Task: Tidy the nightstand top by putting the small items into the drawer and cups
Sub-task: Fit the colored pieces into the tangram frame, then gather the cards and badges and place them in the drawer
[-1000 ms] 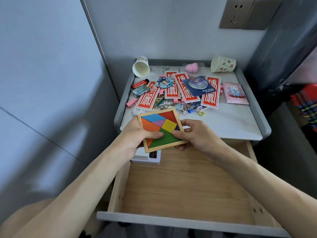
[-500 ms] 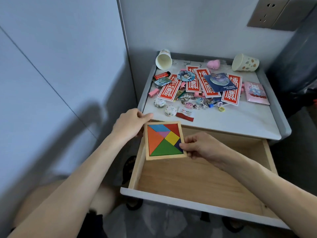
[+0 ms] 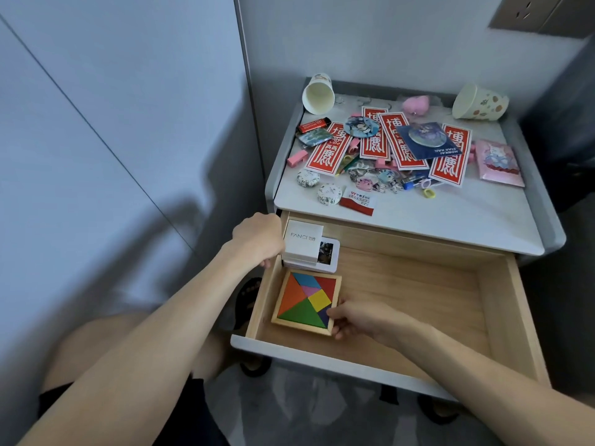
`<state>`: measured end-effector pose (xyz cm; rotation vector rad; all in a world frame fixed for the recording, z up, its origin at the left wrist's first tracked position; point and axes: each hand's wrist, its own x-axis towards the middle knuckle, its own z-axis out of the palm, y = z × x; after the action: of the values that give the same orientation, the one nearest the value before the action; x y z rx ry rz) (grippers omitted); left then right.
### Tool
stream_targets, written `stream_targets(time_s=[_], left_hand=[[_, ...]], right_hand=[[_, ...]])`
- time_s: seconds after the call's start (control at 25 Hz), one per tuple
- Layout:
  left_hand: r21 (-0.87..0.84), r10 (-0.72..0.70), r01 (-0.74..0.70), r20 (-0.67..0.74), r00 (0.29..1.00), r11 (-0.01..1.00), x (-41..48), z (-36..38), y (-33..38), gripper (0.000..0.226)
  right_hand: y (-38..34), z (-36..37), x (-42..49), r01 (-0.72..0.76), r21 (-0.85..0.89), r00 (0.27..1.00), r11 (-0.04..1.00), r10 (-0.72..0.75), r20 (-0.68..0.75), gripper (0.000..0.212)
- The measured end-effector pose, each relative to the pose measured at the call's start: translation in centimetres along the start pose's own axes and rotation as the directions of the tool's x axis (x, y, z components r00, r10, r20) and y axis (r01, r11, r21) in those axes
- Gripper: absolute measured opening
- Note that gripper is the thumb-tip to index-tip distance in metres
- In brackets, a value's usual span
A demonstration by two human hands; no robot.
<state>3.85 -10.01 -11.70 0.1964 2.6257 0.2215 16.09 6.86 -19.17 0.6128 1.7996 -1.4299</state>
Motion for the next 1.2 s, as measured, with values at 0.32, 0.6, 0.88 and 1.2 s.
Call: stream_targets(time_s=[0.32,0.6,0.88,1.2], left_hand=[[0.069,0.011,-0.013,0.023,1.0,0.998,0.5,0.0,0.4,0.015],[0.092,0.02,-0.023,0.026,0.999,0.996,0.6,-0.1,0.5,0.013],[0.145,0.003,-0.006,0.021,1.0,0.989,0.4,-0.7,0.8,0.015],[-0.247,0.046,-0.167,-0.431,0.901,0.955,1.1,-4.5,2.9,0.024]], right_hand=[[-0.3,1.1,2.3,-0.001,-0.154,0.984,0.988,-0.026,-0.174,0.025],[-0.9,0.9,2.1,0.109,-0.447,0.95,0.888,-0.225,-0.215,0.021],[-1.3,0.1,2.1,0.113,-0.607,0.946,0.786,-0.271,-0.176,0.021],[-7.4,-7.5,-4.4,0.109,-0.601,0.926,0.792,-0.3,-0.227,0.036]])
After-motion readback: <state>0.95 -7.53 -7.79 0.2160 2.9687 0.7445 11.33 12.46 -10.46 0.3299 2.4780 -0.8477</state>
